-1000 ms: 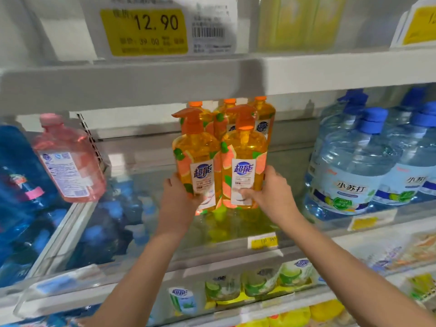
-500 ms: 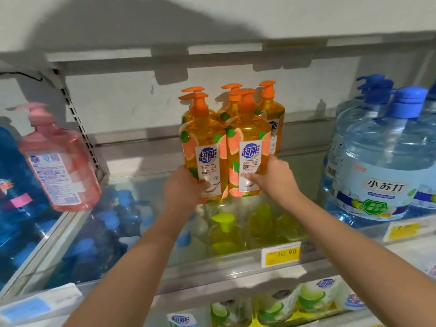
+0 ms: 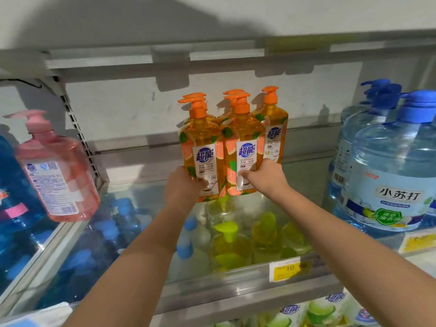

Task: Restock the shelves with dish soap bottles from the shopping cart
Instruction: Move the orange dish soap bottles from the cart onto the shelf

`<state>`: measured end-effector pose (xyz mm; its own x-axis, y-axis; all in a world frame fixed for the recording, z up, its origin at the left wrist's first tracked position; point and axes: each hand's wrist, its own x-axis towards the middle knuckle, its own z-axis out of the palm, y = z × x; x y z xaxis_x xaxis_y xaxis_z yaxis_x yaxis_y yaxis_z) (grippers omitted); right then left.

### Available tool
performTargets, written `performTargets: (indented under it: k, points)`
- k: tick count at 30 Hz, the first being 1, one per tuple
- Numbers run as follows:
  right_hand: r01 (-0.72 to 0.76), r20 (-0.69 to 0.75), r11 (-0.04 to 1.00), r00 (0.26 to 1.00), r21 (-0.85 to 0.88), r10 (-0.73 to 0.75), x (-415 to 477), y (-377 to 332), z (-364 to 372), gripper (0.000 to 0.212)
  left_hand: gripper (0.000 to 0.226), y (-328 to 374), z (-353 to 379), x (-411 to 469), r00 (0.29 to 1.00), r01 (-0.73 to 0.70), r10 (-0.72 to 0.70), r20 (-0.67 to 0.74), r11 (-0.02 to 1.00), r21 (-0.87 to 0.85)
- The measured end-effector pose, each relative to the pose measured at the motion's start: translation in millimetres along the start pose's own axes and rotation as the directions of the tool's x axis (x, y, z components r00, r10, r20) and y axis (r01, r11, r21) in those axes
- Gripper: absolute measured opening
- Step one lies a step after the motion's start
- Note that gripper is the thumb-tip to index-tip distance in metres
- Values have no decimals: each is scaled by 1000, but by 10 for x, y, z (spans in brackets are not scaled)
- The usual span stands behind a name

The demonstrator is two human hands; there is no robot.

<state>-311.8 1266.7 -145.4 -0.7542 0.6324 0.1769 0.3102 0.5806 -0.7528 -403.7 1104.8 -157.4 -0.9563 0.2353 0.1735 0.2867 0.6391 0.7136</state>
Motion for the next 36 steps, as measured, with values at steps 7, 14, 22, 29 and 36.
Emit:
performTargets:
  k: [7,14,22,29,36]
  points:
    - [-28,68,988,998,149,18,-120,25,-21,43,37,-6,72,-28,999,13,-10,34,995,-97]
    - [-30,127,983,992,179,7,-498,-51,-112,19,23,-12,-110,-362,990,66,-33,136,968,-242]
    - [36,243,997,969,66,-51,-1176,-367,-232,14,6,-15,-774,-1068,987,31,3,162,978,-208]
    - [47,315,992,946,120,-83,-1998,-933,-449,17,20,-117,-1631,-1861,984,132,-117,137,985,-107]
    - [41,524,983,842,179,-130,-3002,-1192,-497,14,20,-257,-2337,-3014,895,435,-417,157,895,-103]
